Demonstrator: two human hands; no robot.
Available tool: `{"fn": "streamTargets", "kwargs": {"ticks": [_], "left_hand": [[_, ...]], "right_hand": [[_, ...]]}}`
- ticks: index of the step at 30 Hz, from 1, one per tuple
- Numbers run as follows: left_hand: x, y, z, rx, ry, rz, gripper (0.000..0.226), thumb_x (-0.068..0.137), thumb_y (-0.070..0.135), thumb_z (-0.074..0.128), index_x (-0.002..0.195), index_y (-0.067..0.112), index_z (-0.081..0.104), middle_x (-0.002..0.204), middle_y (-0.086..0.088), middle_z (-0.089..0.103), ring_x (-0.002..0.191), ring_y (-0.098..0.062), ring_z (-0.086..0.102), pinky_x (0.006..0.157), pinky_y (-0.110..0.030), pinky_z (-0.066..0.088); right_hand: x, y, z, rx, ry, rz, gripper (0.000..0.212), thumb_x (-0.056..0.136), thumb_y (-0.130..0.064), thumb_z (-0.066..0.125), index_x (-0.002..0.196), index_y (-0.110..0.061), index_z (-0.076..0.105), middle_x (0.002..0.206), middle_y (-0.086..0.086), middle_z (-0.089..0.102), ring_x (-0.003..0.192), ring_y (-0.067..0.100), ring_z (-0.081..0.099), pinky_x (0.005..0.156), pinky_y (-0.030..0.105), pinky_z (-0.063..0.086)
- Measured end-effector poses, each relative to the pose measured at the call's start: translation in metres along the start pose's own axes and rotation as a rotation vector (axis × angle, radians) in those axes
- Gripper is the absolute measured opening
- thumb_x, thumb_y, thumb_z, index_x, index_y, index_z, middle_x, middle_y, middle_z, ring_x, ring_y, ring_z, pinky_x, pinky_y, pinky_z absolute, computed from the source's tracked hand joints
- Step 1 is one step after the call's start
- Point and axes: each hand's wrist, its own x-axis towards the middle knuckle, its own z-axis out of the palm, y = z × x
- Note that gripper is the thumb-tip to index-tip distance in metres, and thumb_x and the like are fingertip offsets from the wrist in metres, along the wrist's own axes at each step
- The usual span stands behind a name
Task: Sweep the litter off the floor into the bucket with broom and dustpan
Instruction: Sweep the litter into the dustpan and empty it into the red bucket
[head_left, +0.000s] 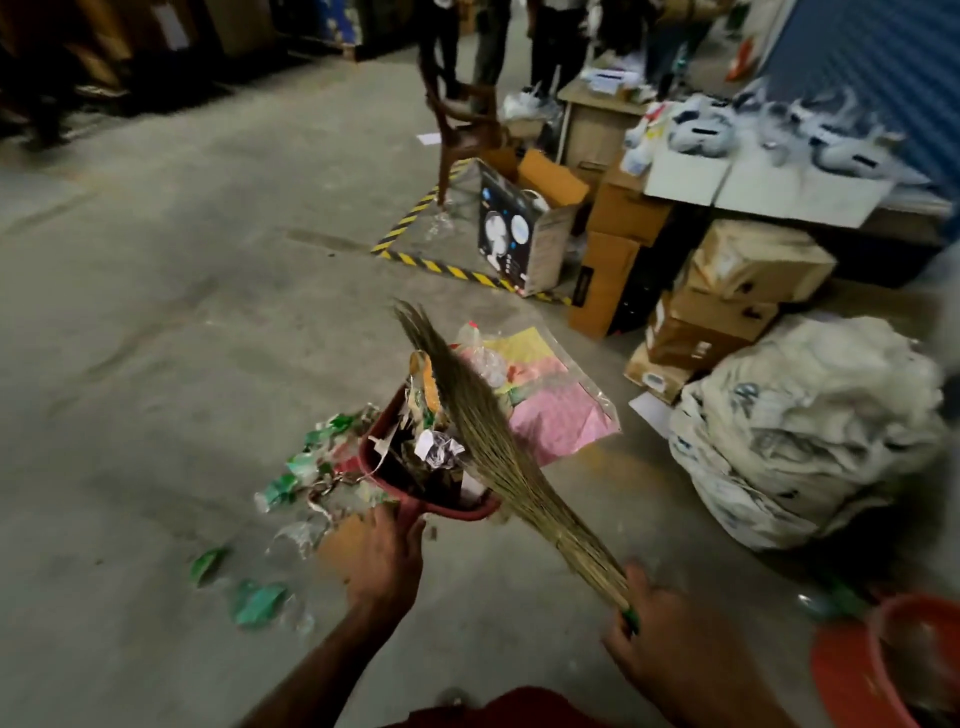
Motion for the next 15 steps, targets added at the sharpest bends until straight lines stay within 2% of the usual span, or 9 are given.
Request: {"fn": "streamTargets", "kwargs": {"ticks": [1,3,6,8,9,10,11,13,15], "left_hand": [[-0.007,0.02,0.001,-0.018,-0.013,0.02,0.027,0.095,0.034,0.058,0.101,0.008,0.054,0.092,-0.008,0.056,0.073,-0.02,0.045,0.063,-0.031,0.03],[-0.018,0.052,0.013,-0.036,-0.057,0.084,0.025,0.096,0.031,0.057,0.106,0.008,0.052,0.096,-0.006,0.055,0.073,-0.018,0.047,0.062,-0.03,0.031],[-0.034,0.09,0.044,-0.084,-0.158,0.164,0.028,0.096,0.038,0.053,0.111,0.015,0.046,0.101,-0.003,0.052,0.076,-0.021,0.056,0.059,-0.032,0.038],[-0.049,0.12,0.068,-0.084,-0.213,0.223,0.027,0.096,0.044,0.051,0.106,0.02,0.043,0.098,0.0,0.05,0.071,-0.022,0.058,0.057,-0.036,0.045],[-0.059,0.139,0.079,-0.076,-0.236,0.248,0.026,0.095,0.044,0.051,0.103,0.022,0.042,0.096,0.0,0.05,0.07,-0.023,0.059,0.057,-0.037,0.047],[-0.068,0.156,0.093,-0.07,-0.248,0.277,0.024,0.095,0.044,0.051,0.101,0.022,0.042,0.093,-0.001,0.051,0.068,-0.025,0.06,0.057,-0.039,0.048],[-0.08,0.173,0.106,-0.07,-0.261,0.302,0.023,0.094,0.044,0.052,0.098,0.023,0.042,0.091,-0.002,0.052,0.068,-0.025,0.06,0.058,-0.04,0.048],[-0.106,0.208,0.133,-0.061,-0.296,0.36,0.022,0.092,0.046,0.051,0.095,0.026,0.04,0.089,-0.001,0.052,0.066,-0.024,0.061,0.059,-0.041,0.049],[-0.137,0.245,0.159,-0.062,-0.329,0.411,0.021,0.094,0.045,0.051,0.095,0.026,0.04,0.092,0.0,0.052,0.065,-0.021,0.062,0.059,-0.039,0.048]], "right_hand": [[-0.009,0.013,0.0,0.01,0.032,0.032,0.063,0.084,-0.054,0.036,0.14,-0.027,0.031,0.098,0.0,0.059,0.08,0.014,0.057,0.072,0.028,0.045],[-0.033,0.038,0.0,0.03,0.074,0.086,0.074,0.075,-0.058,0.026,0.141,-0.027,0.036,0.103,0.002,0.062,0.087,0.017,0.062,0.075,0.03,0.046],[-0.075,0.077,-0.002,0.127,0.123,0.203,0.068,0.078,-0.054,0.042,0.143,-0.032,0.039,0.101,0.0,0.067,0.09,0.015,0.065,0.075,0.028,0.05],[-0.103,0.108,-0.007,0.082,0.099,0.271,0.065,0.071,-0.051,0.053,0.132,-0.029,0.056,0.084,-0.001,0.069,0.071,0.009,0.066,0.054,0.016,0.043],[-0.118,0.125,-0.011,0.028,0.13,0.302,0.063,0.066,-0.052,0.054,0.124,-0.027,0.064,0.073,-0.001,0.067,0.059,0.007,0.062,0.044,0.011,0.03],[-0.133,0.14,-0.015,0.004,0.149,0.349,0.062,0.067,-0.052,0.055,0.123,-0.027,0.064,0.069,-0.002,0.065,0.054,0.006,0.056,0.042,0.012,0.022],[-0.147,0.158,-0.017,0.018,0.154,0.387,0.061,0.072,-0.051,0.054,0.129,-0.027,0.058,0.074,-0.002,0.065,0.056,0.006,0.051,0.045,0.014,0.024],[-0.178,0.195,-0.018,0.128,0.17,0.412,0.064,0.081,-0.052,0.047,0.139,-0.027,0.043,0.089,-0.003,0.065,0.069,0.008,0.051,0.061,0.022,0.04],[-0.208,0.232,-0.022,0.13,0.192,0.47,0.061,0.083,-0.054,0.044,0.138,-0.026,0.04,0.096,-0.006,0.061,0.077,0.009,0.054,0.07,0.026,0.044]]}}
